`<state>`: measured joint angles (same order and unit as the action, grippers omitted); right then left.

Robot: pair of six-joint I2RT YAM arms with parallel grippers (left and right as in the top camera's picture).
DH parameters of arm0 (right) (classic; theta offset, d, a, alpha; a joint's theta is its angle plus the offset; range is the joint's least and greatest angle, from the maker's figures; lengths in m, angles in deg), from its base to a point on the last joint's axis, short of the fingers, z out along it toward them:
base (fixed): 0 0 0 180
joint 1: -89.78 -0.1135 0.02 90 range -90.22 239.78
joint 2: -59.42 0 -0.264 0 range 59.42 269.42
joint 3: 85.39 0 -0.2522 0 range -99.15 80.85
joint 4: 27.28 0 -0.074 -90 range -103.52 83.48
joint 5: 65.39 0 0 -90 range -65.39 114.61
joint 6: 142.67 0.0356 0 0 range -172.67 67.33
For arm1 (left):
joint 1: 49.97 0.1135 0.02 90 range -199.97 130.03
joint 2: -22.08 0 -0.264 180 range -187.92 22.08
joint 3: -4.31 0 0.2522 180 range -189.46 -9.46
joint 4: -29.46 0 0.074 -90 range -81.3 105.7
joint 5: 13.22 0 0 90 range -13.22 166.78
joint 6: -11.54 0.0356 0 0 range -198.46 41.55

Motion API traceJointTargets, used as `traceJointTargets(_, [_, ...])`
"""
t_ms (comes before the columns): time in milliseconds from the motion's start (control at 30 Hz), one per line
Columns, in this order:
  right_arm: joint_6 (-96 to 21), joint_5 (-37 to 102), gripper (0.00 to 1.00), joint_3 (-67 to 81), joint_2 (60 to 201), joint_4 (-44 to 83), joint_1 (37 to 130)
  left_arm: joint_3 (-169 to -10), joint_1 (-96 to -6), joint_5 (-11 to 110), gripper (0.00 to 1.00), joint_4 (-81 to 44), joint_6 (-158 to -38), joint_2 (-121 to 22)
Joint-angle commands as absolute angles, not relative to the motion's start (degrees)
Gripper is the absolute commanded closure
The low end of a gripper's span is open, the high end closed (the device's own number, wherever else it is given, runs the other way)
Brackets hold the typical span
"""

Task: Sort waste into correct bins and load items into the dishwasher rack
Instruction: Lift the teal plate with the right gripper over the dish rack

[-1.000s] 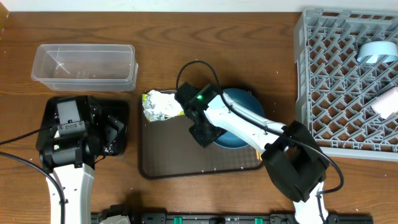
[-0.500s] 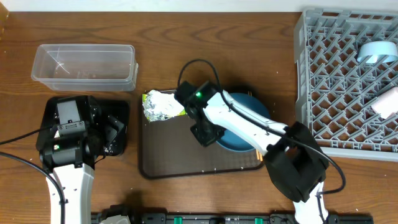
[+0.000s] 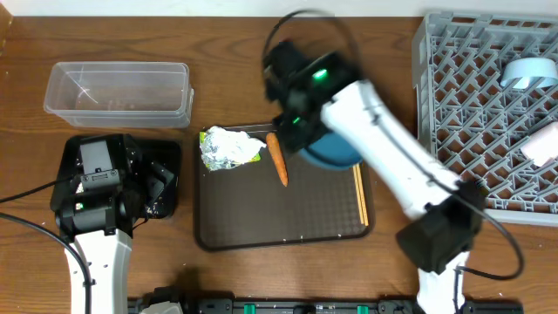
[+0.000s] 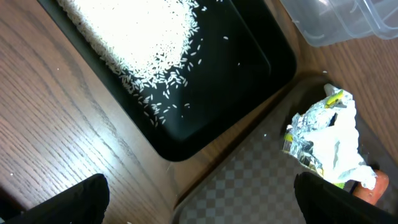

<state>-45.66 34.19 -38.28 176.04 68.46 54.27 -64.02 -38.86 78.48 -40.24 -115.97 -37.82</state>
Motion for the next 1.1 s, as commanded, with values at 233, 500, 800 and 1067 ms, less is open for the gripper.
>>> traceJointTargets(233, [-62.95, 67.46, 0.99, -40.38, 163.95, 67.30, 86.66, -65.18, -38.64, 78.93, 0.02, -40.40, -116.30, -37.89])
traceJointTargets(500, [-77.75, 89.43, 0.99, -35.59, 164.17, 71.52, 105.22, -65.18, -38.64, 78.93, 0.02, -40.42, -116.28, -37.89])
traceJointTargets(800, [-81.20, 94.78, 0.99, -22.41, 164.21, 65.79, 108.78, -65.18, -38.64, 78.93, 0.02, -40.42, -116.28, -37.89])
traceJointTargets(1067, [-79.28, 91.00, 0.99, -20.90, 164.21, 64.70, 111.56, -65.18, -38.64, 78.93, 0.02, -40.40, -116.28, -37.89])
